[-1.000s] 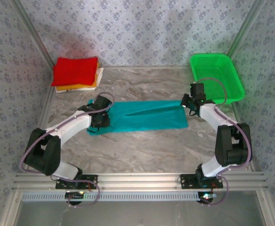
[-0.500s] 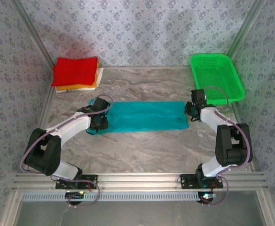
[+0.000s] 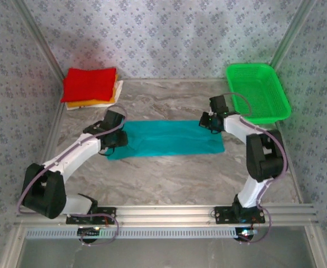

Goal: Fold and stack the t-shirts

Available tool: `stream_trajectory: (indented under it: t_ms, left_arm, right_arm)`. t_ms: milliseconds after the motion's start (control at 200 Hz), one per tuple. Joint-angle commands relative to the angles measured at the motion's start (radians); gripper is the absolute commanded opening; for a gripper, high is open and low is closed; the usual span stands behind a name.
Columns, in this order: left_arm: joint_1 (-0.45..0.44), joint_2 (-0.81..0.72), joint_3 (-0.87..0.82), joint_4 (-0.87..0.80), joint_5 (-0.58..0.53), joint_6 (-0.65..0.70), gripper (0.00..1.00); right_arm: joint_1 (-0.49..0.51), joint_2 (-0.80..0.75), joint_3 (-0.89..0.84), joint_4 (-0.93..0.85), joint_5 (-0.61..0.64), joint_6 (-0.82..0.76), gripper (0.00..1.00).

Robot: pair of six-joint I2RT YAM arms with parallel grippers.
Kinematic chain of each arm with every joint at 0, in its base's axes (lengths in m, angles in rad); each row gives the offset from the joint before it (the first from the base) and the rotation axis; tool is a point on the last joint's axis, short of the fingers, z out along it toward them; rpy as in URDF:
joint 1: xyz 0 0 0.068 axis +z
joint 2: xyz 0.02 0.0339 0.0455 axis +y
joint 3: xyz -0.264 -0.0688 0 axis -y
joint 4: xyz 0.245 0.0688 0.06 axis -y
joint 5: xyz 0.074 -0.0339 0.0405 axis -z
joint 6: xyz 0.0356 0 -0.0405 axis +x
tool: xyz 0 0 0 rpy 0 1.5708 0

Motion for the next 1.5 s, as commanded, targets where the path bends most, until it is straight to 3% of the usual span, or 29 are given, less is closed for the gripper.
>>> stream_trajectory:
  t_ms: [0, 245, 425, 480, 600, 650, 729, 794, 859, 1169, 1354, 1394, 1494]
  left_arm:
    - [0.043, -0.016, -0.039, 0.016, 0.042, -0.056, 0.31]
    - [0.077, 0.027, -0.071, 0.132, 0.177, -0.072, 0.35]
    - [0.069, 0.057, -0.020, 0.169, 0.199, -0.071, 0.49]
    - [0.072, 0.074, -0.019, 0.188, 0.194, -0.083, 0.63]
    - [0.080, 0.143, -0.014, 0.228, 0.212, -0.102, 0.65]
    - [0.080, 0.169, -0.023, 0.263, 0.213, -0.121, 0.61]
    - [0.080, 0.193, -0.045, 0.315, 0.215, -0.159, 0.42]
    - [0.080, 0.201, -0.062, 0.331, 0.203, -0.182, 0.18]
    - [0.080, 0.194, -0.075, 0.337, 0.201, -0.191, 0.00]
    - [0.062, 0.008, -0.053, 0.142, 0.120, -0.184, 0.00]
    - [0.016, -0.051, -0.136, 0.107, 0.114, -0.234, 0.00]
    - [0.006, -0.045, -0.166, 0.114, 0.113, -0.255, 0.09]
    - [-0.030, -0.029, -0.240, 0.152, 0.123, -0.297, 0.17]
  right_arm:
    - [0.002, 0.076, 0.061, -0.062, -0.057, 0.021, 0.00]
    - [0.008, 0.149, 0.092, -0.052, -0.096, 0.052, 0.00]
    - [0.010, 0.164, 0.078, -0.041, -0.101, 0.059, 0.00]
    - [0.010, 0.162, 0.078, -0.038, -0.101, 0.060, 0.00]
    - [0.010, 0.163, 0.082, -0.036, -0.099, 0.052, 0.00]
    - [0.009, 0.167, 0.090, -0.044, -0.102, 0.049, 0.00]
    - [0.004, 0.165, 0.092, -0.045, -0.108, 0.051, 0.00]
    - [0.001, 0.163, 0.092, -0.046, -0.113, 0.051, 0.00]
    - [-0.001, 0.160, 0.089, -0.045, -0.113, 0.050, 0.00]
    - [-0.001, 0.171, 0.098, -0.051, -0.115, 0.049, 0.00]
    - [-0.002, 0.174, 0.105, -0.059, -0.118, 0.047, 0.00]
    - [-0.002, 0.173, 0.106, -0.061, -0.118, 0.047, 0.00]
    - [-0.003, 0.178, 0.112, -0.068, -0.117, 0.045, 0.00]
